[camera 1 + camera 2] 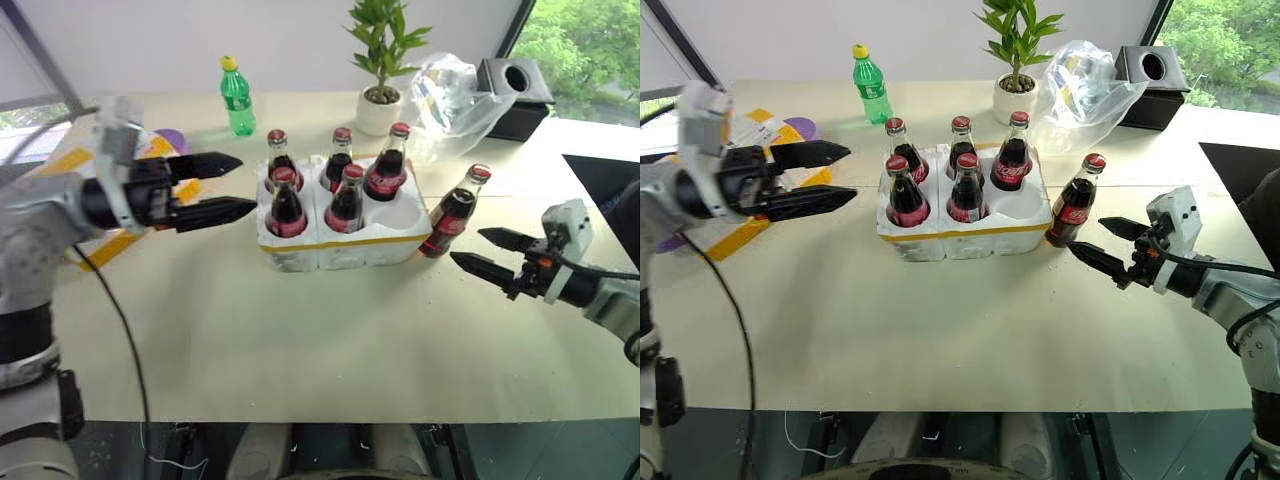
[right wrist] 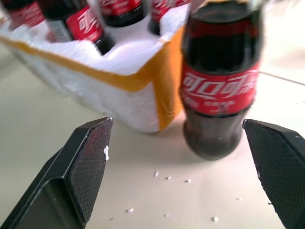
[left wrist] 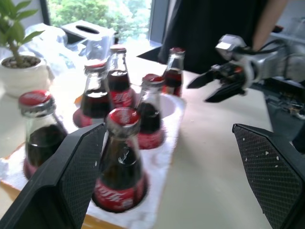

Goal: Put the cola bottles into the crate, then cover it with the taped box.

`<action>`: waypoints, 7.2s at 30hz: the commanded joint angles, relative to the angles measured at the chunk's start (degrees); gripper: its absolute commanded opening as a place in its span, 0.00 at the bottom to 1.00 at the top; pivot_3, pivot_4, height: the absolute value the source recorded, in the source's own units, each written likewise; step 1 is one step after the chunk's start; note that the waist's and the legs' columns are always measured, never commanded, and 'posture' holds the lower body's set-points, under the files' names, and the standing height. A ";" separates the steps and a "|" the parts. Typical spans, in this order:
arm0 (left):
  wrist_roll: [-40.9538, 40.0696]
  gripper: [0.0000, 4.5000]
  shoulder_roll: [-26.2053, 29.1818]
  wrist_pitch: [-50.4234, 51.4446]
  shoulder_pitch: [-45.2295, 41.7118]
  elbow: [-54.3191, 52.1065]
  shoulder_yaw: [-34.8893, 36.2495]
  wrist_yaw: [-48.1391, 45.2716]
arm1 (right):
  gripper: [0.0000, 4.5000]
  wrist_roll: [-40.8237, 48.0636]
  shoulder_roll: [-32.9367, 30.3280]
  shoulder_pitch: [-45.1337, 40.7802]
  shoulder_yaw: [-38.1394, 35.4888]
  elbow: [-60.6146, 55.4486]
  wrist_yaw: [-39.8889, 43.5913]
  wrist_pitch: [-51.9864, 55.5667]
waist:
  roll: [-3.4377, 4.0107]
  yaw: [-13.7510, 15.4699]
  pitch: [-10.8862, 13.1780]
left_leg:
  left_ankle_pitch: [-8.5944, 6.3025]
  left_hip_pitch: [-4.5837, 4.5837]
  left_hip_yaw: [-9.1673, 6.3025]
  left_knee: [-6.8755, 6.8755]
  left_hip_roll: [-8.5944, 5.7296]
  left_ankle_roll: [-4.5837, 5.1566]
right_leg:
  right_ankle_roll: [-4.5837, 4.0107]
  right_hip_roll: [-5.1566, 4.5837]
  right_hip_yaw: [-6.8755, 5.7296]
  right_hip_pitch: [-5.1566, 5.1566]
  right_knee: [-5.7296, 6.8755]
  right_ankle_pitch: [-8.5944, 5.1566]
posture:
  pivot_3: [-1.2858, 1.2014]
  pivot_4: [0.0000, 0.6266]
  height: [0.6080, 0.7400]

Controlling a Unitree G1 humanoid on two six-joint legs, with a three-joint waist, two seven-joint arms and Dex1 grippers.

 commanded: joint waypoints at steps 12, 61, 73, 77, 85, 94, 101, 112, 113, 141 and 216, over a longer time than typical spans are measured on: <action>-2.72 0.99 -0.32 -2.59 8.60 -8.82 1.44 6.51 | 1.00 -4.46 6.59 -12.63 3.93 10.44 -1.03 -3.98 | 0.02 -0.03 0.01 | 0.06 -0.07 -0.01 -0.02 0.00 0.00 | -0.05 0.02 0.00 -0.09 -0.01 0.03 | 0.52 0.24 1.00; -5.33 1.00 0.33 -5.52 12.44 -10.11 3.85 11.81 | 0.63 -1.40 11.77 -24.78 11.26 1.34 1.59 -2.36 | 0.24 -1.22 0.21 | 0.10 -0.14 -0.02 -0.23 -0.01 -0.07 | -0.08 0.04 0.03 -0.32 0.03 0.06 | 0.52 0.24 1.00; -5.60 1.00 0.95 -5.79 14.08 -10.06 4.96 12.48 | 0.98 -8.93 13.27 -23.72 19.06 7.36 3.06 -0.94 | 0.21 -1.27 0.18 | 0.10 -0.14 -0.02 -0.23 -0.01 -0.07 | -0.08 0.05 0.03 -0.30 0.02 0.06 | 0.52 0.24 1.00; -4.68 1.00 1.27 -6.17 16.06 -10.47 6.28 13.22 | 0.98 -9.27 12.53 -23.49 19.00 6.00 4.11 -0.48 | 0.19 -1.27 0.17 | 0.10 -0.10 -0.02 -0.21 -0.01 -0.08 | -0.08 0.05 0.03 -0.26 0.02 0.06 | 0.52 0.24 1.00; 2.98 1.00 3.33 -8.70 26.64 -11.09 17.60 16.31 | 0.98 1.39 3.94 -22.52 11.72 -2.00 14.15 5.19 | 0.22 -1.29 0.19 | 0.08 -0.15 -0.03 -0.34 0.00 -0.04 | -0.09 0.04 0.03 -0.35 -0.04 0.05 | 0.52 0.24 1.00; 34.00 1.00 2.03 -29.67 56.17 -4.44 37.07 11.28 | 0.98 5.97 -8.40 -22.64 6.30 -0.39 25.91 6.56 | 0.19 -1.23 0.16 | 0.02 -0.12 0.05 -0.32 0.12 -0.03 | -0.35 0.02 0.03 -0.19 -0.33 -0.10 | 0.52 0.24 1.00; 52.38 1.00 2.26 -45.54 58.02 11.75 29.91 22.69 | 0.98 9.94 -7.62 -25.35 6.95 -3.01 27.24 8.69 | 0.23 -0.25 0.17 | -0.13 -0.18 0.21 -0.37 0.30 -0.10 | -0.45 0.01 0.00 -0.13 -0.78 -0.03 | 0.52 0.24 1.00; 68.44 1.00 7.62 -59.96 33.66 39.07 7.57 44.08 | 0.98 23.27 -7.24 -30.00 2.60 -6.88 22.14 14.75 | 0.07 0.13 0.10 | -0.16 -0.24 0.33 -0.69 0.32 -0.05 | -0.34 0.00 0.00 -0.30 -0.89 0.12 | 0.52 0.24 1.00; 69.81 1.00 8.02 -60.82 31.19 41.12 5.06 45.33 | 0.98 23.83 -7.22 -29.77 2.37 -7.28 21.61 14.85 | 0.08 0.13 0.09 | -0.16 -0.24 0.35 -0.77 0.32 -0.04 | -0.32 -0.01 0.00 -0.35 -0.89 0.18 | 0.52 0.24 1.00; 73.15 0.10 11.08 -64.64 9.16 64.62 -13.73 51.85 | 1.00 21.24 -9.24 -24.73 -0.04 -6.27 15.63 12.58 | 0.02 0.02 0.06 | -0.06 -0.17 1.28 -0.81 0.37 0.12 | -0.18 -0.31 0.03 -0.93 -0.16 0.33 | 0.52 0.24 1.00; 8.74 0.85 11.23 -0.32 14.28 10.99 21.32 -11.10 | 1.00 6.04 -7.09 -13.35 2.02 0.03 18.25 4.98 | -0.19 0.18 0.07 | -0.20 -0.05 1.54 0.07 0.63 0.42 | 0.00 -0.06 -0.04 -0.52 -0.03 0.46 | 0.52 0.24 1.00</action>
